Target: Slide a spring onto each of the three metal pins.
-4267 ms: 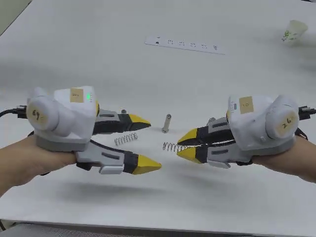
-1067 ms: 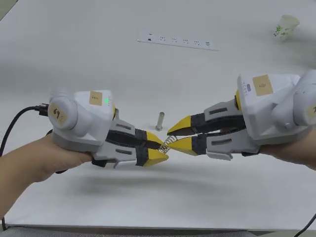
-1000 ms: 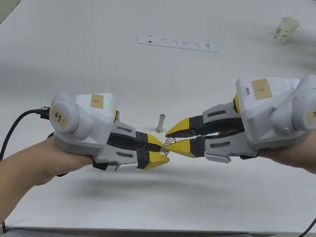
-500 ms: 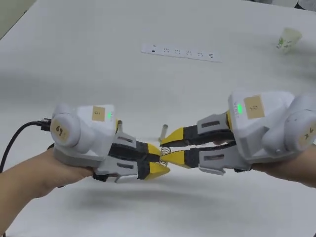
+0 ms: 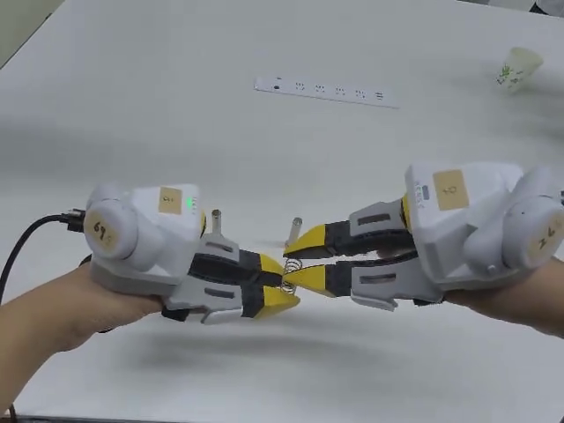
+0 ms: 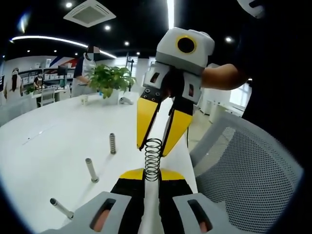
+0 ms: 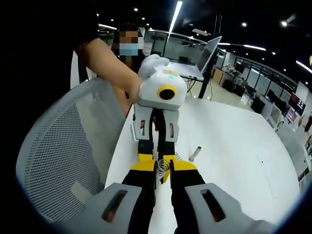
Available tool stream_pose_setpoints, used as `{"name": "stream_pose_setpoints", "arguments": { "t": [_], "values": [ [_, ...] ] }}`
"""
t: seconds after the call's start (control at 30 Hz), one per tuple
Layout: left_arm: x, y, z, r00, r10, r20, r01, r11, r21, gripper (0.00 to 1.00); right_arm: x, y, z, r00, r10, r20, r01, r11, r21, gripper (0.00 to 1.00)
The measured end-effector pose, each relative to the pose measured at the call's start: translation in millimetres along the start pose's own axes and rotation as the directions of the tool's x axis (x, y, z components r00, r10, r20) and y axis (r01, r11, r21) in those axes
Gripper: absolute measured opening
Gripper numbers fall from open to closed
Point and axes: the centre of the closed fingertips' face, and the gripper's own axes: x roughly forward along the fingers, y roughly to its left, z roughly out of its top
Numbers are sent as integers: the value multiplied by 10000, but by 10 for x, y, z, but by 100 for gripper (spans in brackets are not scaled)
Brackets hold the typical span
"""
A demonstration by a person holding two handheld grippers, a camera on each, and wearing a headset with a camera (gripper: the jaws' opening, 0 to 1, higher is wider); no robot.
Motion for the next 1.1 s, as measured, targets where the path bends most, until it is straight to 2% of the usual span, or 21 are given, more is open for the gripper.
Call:
{"name": "stream_pose_setpoints", "arguments": {
  "t": [0.2, 0.37, 0.63, 0.73, 0.9, 1.1],
  "values": [
    [-33, -2, 32, 9998, 37, 202, -35, 10000, -77, 1, -23, -40, 27, 9998, -115, 166, 104, 9979, 641, 8],
    [-42, -1, 37, 9997, 24, 233, -22, 10000, -82, 1, -14, -22, 37, 9998, -126, 183, 113, 9975, 693, 8],
    [-66, 17, 82, 9998, -70, 160, 69, 10000, 71, 2, -21, -9, 97, 9997, -110, 206, 114, 9998, -189, 7],
    [-61, 17, 100, 9998, -140, 127, 139, 9999, 97, 2, -28, -18, 111, 9999, -70, 109, 74, 9993, -365, 7],
    [-59, 57, 153, 9995, 8, 303, -8, 10000, 30, 2, -47, -48, 141, 9999, -129, 72, 132, 9987, -500, 7],
    [-57, 86, 186, 9994, 79, 351, -61, 9986, -519, 3, -67, -66, 148, 9999, -157, -42, 154, 9970, -763, 7]
  ]
}}
